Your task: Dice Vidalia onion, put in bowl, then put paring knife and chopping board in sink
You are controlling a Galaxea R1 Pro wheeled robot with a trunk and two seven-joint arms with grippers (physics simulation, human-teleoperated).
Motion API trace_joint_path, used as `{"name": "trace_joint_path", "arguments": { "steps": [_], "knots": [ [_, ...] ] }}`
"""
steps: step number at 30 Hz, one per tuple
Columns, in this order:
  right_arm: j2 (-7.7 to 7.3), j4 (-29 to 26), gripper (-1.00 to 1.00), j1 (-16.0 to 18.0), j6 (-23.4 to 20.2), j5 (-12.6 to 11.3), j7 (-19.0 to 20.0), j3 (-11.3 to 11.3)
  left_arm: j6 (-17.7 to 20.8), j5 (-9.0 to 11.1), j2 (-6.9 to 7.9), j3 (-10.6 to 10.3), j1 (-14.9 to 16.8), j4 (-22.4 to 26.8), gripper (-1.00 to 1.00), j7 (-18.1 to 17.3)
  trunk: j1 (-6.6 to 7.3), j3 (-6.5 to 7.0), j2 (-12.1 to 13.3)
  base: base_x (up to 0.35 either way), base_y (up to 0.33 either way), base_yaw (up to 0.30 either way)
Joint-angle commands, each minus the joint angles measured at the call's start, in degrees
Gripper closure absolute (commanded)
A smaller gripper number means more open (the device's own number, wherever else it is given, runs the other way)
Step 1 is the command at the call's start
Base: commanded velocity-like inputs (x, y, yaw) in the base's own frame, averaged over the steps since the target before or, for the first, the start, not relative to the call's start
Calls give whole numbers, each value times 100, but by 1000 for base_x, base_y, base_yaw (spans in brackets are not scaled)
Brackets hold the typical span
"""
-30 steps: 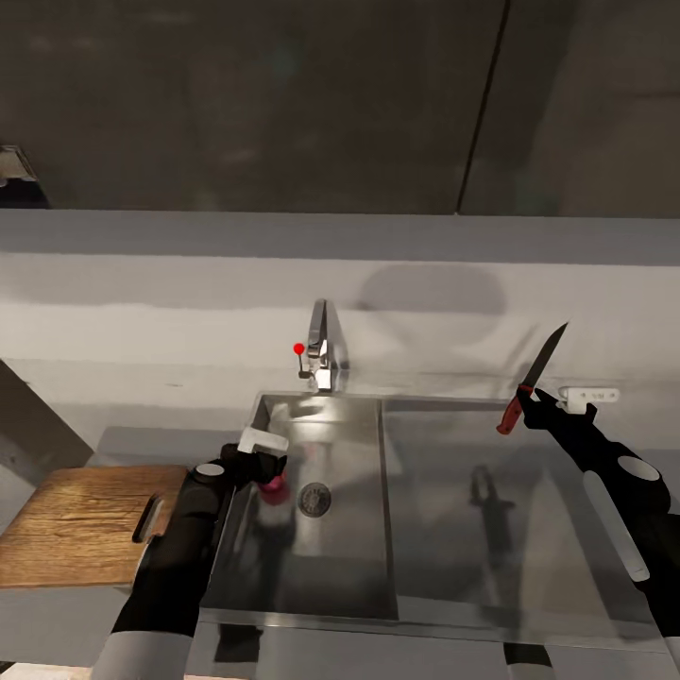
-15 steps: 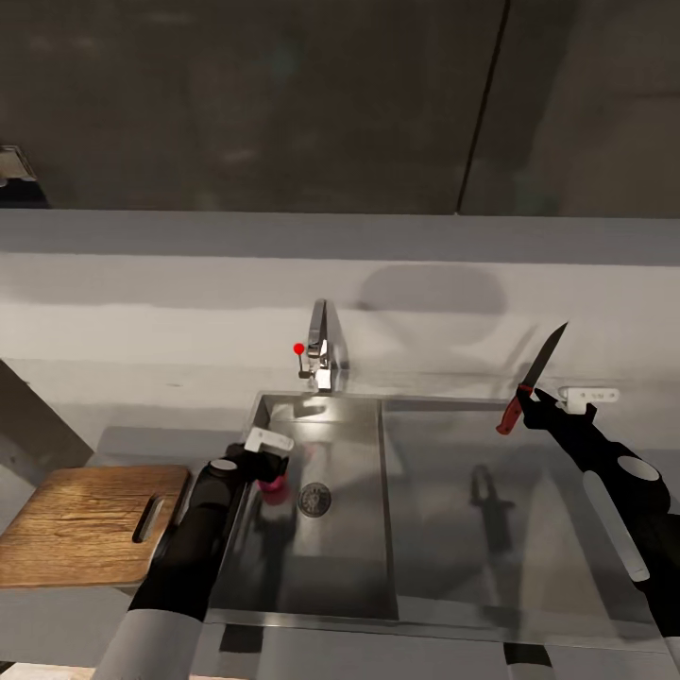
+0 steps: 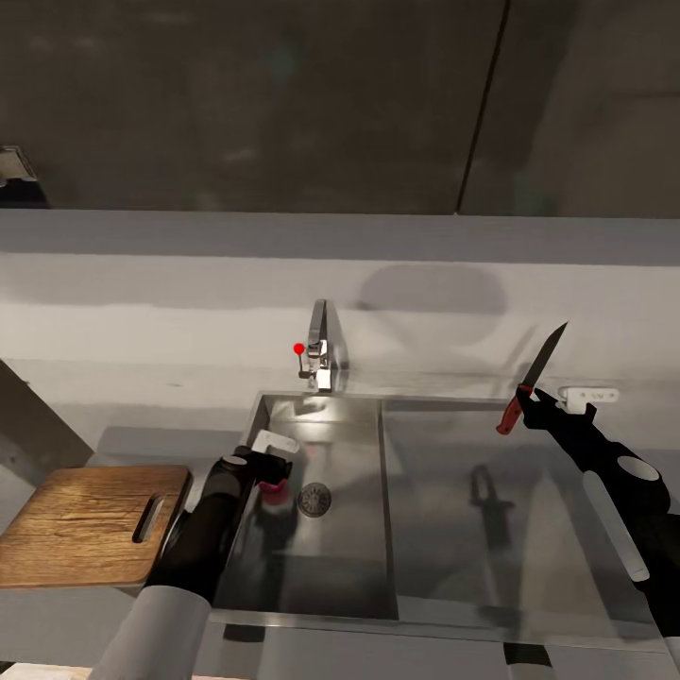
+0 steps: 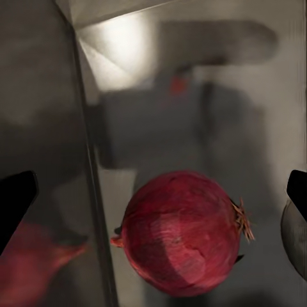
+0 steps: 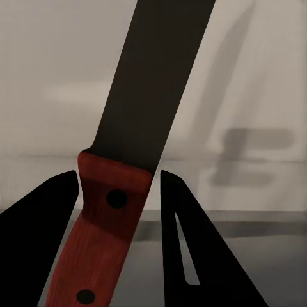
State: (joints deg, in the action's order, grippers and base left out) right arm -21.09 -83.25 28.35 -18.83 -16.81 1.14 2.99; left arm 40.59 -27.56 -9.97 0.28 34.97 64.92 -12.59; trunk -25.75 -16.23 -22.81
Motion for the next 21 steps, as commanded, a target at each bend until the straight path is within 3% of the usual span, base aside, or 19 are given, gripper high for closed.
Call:
{"name": "trace_joint_path", "arguments": {
  "steps": [1, 8, 14, 21],
  "knots": [
    [-1, -7, 100, 4, -33, -33, 10, 7, 19, -83, -2, -19, 6, 5, -100, -43, -4, -11, -11, 0, 0, 0],
    [-1, -7, 100, 4, -33, -33, 10, 0, 19, -68, -2, -150, 10, -5, -100, -42, -4, -11, -11, 0, 0, 0],
    [-1, -7, 100, 4, -33, -33, 10, -1, 19, 248, -2, -165, 10, -35, -100, -42, -4, -11, -11, 0, 0, 0],
    [-1, -7, 100, 4, -33, -33, 10, 5, 20, 318, -2, -201, 45, -217, -100, -42, -4, -11, -11, 0, 0, 0]
  ]
}}
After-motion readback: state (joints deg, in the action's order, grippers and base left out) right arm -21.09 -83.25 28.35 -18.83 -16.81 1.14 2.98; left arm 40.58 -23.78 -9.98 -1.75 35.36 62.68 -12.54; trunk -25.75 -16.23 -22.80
